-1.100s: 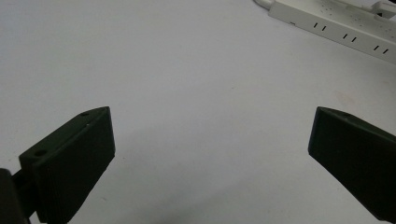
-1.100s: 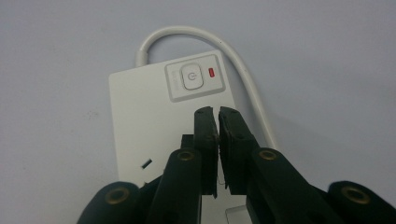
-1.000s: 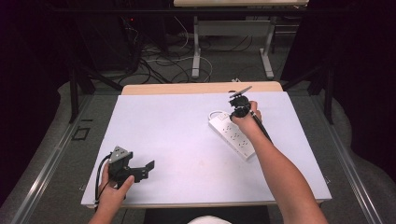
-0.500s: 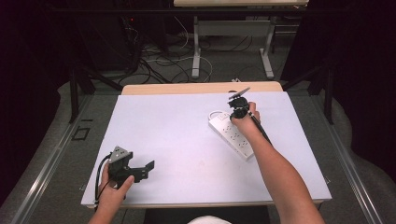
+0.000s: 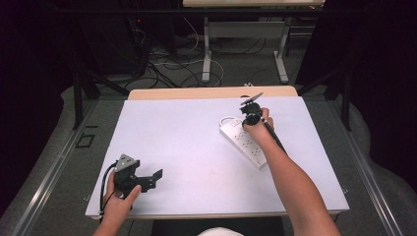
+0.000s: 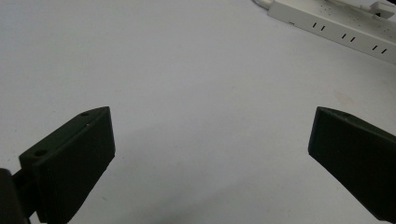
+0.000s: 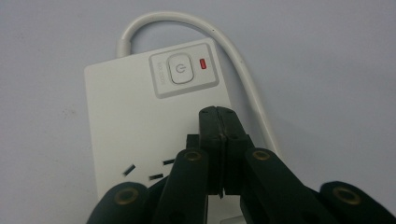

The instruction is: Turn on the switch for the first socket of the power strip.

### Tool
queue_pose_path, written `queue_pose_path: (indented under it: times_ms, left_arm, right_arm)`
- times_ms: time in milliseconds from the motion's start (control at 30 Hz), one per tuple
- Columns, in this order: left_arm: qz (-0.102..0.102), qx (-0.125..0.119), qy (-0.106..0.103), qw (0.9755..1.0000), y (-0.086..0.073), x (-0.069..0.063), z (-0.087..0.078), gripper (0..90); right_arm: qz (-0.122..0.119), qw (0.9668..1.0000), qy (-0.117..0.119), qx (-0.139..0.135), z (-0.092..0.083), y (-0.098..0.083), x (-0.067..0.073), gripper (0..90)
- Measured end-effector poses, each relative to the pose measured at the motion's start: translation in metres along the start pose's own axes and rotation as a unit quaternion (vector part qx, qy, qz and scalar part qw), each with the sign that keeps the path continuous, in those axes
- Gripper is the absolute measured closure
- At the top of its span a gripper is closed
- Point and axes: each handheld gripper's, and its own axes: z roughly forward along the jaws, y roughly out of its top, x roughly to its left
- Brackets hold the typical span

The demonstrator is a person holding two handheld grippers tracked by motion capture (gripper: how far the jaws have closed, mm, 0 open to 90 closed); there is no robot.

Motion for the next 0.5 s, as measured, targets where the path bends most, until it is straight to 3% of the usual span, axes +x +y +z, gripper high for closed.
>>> queue_pose_path:
  times_ms: [100,300,333,500]
  left_arm:
    - [0.0,0.001,0.0,1.0,0.0,-0.0003,-0.0001,0.4]
    - [0.0,0.001,0.0,1.0,-0.0001,-0.0005,0.0002,0.4]
    - [0.001,0.001,0.0,1.0,-0.0001,-0.0005,0.0004,0.4]
    - [0.002,0.001,-0.001,1.0,0.0,-0.0009,0.0008,0.4]
  right_arm:
    - [0.011,0.9999,-0.002,-0.002,0.0004,-0.0005,0.0016,90.0]
    - [0.007,0.9998,0.006,-0.018,0.0011,-0.003,-0.0023,90.0]
    - [0.019,0.9997,0.006,-0.015,0.0006,-0.0039,-0.0032,90.0]
    - [0.016,0.9996,0.013,-0.021,0.0009,-0.0055,-0.0071,90.0]
